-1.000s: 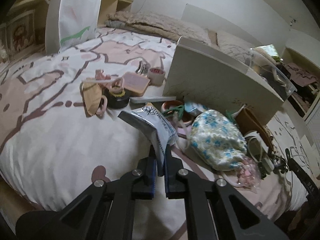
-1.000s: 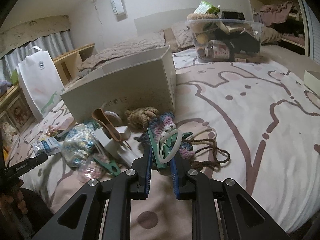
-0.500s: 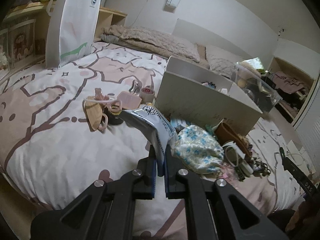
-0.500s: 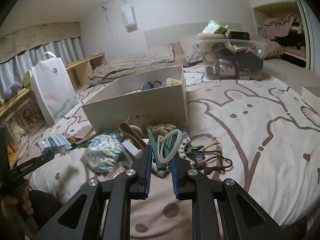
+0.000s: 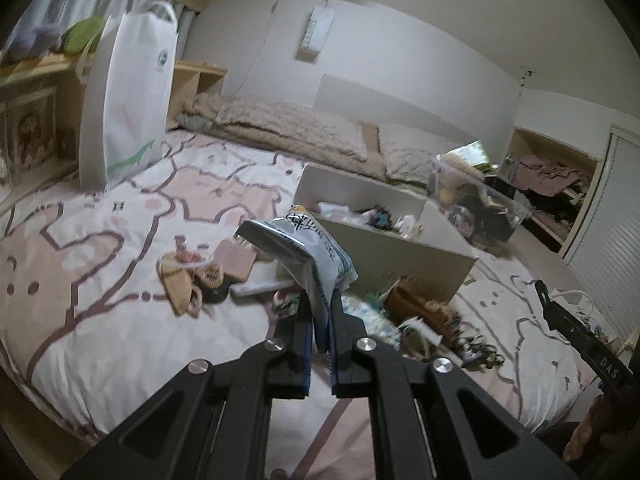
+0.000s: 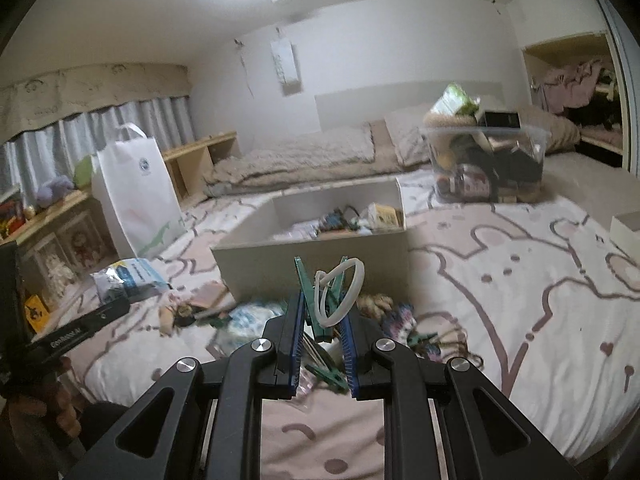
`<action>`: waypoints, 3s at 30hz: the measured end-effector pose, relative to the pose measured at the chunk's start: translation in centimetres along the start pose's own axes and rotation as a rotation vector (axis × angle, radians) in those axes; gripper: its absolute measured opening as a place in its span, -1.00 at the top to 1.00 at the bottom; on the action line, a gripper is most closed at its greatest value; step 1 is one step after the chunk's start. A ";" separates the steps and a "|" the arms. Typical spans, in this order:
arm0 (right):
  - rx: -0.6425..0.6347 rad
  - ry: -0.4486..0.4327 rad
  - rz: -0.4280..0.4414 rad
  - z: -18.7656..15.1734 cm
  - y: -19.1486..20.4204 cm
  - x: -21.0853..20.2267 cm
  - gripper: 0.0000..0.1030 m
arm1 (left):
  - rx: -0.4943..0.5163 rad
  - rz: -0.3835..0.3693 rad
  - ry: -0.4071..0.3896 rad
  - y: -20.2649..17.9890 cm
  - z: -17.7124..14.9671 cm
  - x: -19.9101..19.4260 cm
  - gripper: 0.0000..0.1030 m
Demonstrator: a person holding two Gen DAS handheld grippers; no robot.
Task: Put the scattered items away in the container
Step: 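Lift the packet with the left tool and clothespin with the right tool toward the box, then lower both tools over the white box and open the left tool to drop the packet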
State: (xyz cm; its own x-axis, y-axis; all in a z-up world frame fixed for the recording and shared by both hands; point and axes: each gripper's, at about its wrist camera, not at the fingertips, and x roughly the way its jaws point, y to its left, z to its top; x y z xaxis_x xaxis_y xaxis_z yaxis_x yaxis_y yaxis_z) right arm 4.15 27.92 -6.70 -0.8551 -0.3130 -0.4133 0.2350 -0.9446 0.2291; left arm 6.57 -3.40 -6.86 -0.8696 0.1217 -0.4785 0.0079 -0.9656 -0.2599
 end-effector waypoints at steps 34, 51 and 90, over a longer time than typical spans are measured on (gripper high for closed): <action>-0.148 -0.132 0.083 15.9 -1.1 7.3 0.65 | 0.116 -0.067 -0.143 -6.6 16.0 9.1 0.87; -0.183 0.108 0.064 20.8 -1.0 20.8 0.65 | 0.098 -0.082 0.124 -5.8 22.5 22.8 0.87; 0.086 0.553 -0.029 16.3 -6.4 37.5 0.65 | 0.108 0.000 0.508 -5.9 16.9 37.4 -0.49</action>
State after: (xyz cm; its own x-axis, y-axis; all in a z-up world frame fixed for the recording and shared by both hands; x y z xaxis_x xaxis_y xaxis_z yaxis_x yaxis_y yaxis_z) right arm -36.94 23.85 -9.27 -0.4852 -0.3145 -0.8159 0.1570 -0.9493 0.2725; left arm -34.35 2.97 -9.06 -0.5199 0.1923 -0.8323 -0.0664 -0.9805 -0.1851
